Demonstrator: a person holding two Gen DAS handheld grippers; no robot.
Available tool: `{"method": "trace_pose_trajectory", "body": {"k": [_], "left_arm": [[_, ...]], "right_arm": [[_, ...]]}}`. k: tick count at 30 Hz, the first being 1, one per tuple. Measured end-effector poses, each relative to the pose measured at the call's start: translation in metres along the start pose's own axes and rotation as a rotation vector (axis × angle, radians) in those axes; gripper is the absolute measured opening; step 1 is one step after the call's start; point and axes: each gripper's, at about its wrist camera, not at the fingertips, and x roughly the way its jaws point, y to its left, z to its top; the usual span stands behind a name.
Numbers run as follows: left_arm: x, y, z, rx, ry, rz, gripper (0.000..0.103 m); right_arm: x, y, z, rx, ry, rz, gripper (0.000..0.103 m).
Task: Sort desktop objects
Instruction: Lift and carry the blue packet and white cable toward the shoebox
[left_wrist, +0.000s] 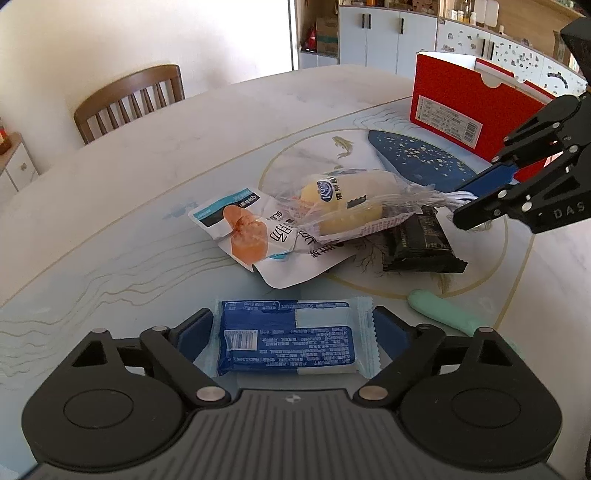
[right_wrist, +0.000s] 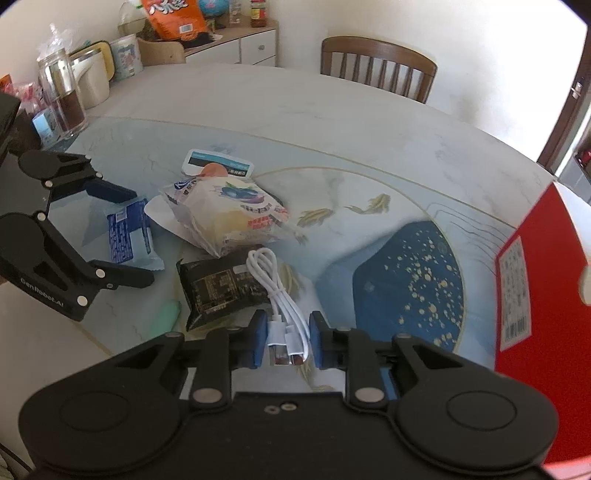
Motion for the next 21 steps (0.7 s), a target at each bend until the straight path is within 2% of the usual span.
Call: {"method": "trace_pose_trajectory", "body": {"k": [6, 11, 21], "left_arm": [[-0.007, -0.005, -0.003, -0.008, -0.013, 0.040, 0.078], [-0.012, -0.007, -0.005, -0.041, -0.007, 0.058, 0.077], [-0.029, -0.006, -0.009, -0.132, -0.013, 0.039, 0.076]], "right_arm": [[-0.008, -0.003, -0.006, 0.052, -0.002, -0.020, 0.023], [-0.015, -0.005, -0.011, 0.078, -0.007, -0.044, 0.022], [-0.035, -0.012, -0.023, 0.128, -0.023, -0.063, 0.021]]}}
